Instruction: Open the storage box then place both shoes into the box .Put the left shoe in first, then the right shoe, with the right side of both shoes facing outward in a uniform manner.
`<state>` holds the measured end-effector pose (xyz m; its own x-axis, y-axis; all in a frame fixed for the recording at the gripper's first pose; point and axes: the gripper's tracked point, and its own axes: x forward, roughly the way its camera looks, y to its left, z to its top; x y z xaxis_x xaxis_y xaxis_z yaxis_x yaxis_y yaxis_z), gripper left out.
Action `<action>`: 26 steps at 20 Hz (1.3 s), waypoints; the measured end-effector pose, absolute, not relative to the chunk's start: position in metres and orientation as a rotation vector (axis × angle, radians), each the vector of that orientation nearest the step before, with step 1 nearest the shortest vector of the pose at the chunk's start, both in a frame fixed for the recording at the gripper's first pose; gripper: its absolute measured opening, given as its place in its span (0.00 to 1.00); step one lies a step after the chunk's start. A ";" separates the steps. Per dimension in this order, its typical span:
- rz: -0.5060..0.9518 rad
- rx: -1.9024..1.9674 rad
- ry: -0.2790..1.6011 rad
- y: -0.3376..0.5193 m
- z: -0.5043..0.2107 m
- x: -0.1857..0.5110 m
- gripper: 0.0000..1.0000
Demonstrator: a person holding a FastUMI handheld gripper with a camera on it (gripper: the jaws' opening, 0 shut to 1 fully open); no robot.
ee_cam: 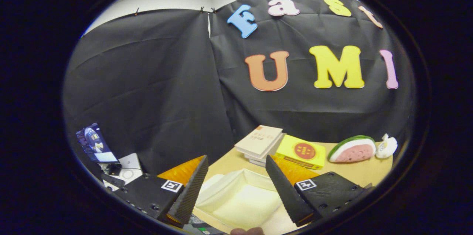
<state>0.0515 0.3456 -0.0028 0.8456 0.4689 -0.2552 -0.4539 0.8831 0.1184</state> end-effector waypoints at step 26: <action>0.061 0.069 0.789 0.020 -0.324 0.062 0.95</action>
